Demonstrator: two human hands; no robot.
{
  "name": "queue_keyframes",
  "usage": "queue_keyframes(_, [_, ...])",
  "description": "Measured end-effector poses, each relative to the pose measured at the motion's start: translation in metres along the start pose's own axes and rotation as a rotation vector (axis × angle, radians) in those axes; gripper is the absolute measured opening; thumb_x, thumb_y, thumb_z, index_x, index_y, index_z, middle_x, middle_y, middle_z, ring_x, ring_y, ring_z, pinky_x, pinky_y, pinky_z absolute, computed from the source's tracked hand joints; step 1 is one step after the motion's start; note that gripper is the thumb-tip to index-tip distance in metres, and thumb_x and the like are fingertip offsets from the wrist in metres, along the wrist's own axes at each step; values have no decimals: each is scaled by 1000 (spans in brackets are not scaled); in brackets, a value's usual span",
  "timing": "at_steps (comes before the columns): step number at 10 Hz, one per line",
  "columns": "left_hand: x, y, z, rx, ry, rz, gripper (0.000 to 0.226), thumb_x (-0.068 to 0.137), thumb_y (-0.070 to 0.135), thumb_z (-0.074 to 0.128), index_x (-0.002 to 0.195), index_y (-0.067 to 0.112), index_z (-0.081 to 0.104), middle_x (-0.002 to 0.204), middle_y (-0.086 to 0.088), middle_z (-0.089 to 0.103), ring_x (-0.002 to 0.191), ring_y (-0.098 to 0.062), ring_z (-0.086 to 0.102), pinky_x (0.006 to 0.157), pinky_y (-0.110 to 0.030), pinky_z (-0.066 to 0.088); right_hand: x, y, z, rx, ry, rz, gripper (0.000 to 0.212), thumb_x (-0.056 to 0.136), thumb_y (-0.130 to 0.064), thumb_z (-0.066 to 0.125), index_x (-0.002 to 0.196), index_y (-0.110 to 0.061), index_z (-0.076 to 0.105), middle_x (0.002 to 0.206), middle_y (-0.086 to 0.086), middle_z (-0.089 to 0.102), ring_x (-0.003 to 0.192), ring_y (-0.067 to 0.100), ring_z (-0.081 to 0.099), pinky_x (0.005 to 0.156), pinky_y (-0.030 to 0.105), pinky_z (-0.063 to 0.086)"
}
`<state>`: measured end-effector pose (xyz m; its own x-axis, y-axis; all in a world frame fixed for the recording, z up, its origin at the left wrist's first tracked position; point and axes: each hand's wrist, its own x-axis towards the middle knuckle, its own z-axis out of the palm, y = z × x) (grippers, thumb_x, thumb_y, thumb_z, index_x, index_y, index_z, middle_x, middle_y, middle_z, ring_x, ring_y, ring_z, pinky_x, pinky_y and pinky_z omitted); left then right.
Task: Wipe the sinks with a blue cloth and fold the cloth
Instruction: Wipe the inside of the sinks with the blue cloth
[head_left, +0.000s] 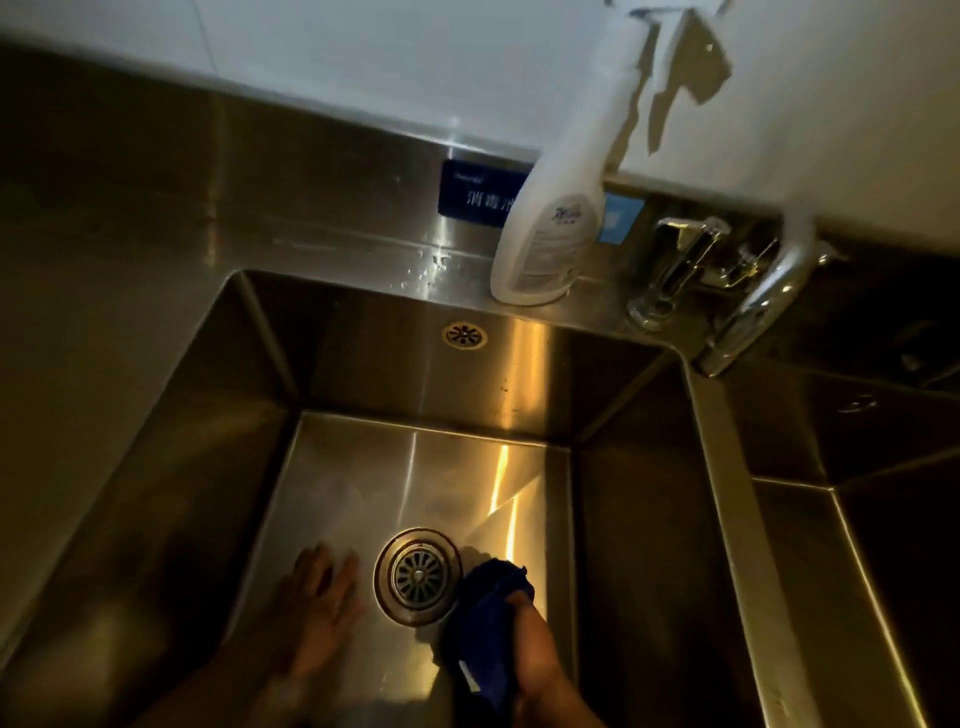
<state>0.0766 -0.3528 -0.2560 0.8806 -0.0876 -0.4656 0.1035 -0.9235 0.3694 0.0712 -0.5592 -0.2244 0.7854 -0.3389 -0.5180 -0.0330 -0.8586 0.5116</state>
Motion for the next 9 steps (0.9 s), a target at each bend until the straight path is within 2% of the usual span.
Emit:
queue_keyframes(1, [9,1,-13,34,-225,-184,55,103,38,20,152,21,3,160,-15,-1,147,-35,0,120,-40,12,0,6,-10,623,4,-142,66,65,-29,67,108,14,41,85,23,66,71,41,58,75,49,33])
queue_keyframes(2, [-1,22,-19,137,-234,-170,54,103,37,18,152,17,7,161,-12,2,148,-33,-2,120,-40,9,-27,41,-46,1568,-569,-54,36,87,-30,58,105,0,53,109,25,59,91,34,57,83,39,47])
queue_keyframes(3, [-19,54,-30,155,-123,-224,58,100,49,23,151,26,9,161,-9,1,148,-28,0,119,-36,13,-47,87,-65,1925,-554,-86,11,91,-24,61,96,-15,60,103,8,69,79,11,64,63,16,51])
queue_keyframes(4, [-37,88,-54,135,-35,-251,60,98,53,26,151,29,8,161,-4,2,148,-26,4,119,-40,15,-57,121,-80,2105,-520,-162,19,86,-8,65,102,-13,57,95,5,68,88,16,64,74,23,51])
queue_keyframes(5, [-59,132,-82,200,52,-208,63,96,56,24,151,30,10,161,-3,7,147,-26,12,118,-43,18,-75,161,-100,2155,-413,-180,29,84,-6,64,111,-13,56,96,4,66,87,15,63,70,21,49])
queue_keyframes(6, [-81,184,-110,247,68,-155,111,60,82,-22,151,25,0,161,-4,-4,148,-27,3,119,-44,11,-95,205,-112,2250,-334,-202,32,82,-7,66,112,-14,61,98,10,72,91,24,67,82,33,54])
queue_keyframes(7, [-90,221,-130,241,96,-97,129,43,79,-37,151,28,13,161,-5,3,148,-26,7,118,-45,14,-116,244,-120,2365,-265,-240,22,81,-8,66,101,-17,65,86,8,76,82,25,71,78,37,56])
queue_keyframes(8, [-97,256,-137,78,150,-21,68,90,67,12,150,34,7,161,-1,-7,148,-21,-5,120,-46,5,-131,280,-117,2518,-180,-265,27,82,-6,64,107,-15,65,90,11,75,81,25,72,68,33,57])
queue_keyframes(9, [-111,295,-133,7,147,66,60,98,53,24,150,33,2,160,0,-15,146,-19,-16,118,-41,-6,-137,314,-106,2575,-100,-238,29,83,-9,62,111,-18,64,95,10,75,86,27,72,76,37,56])
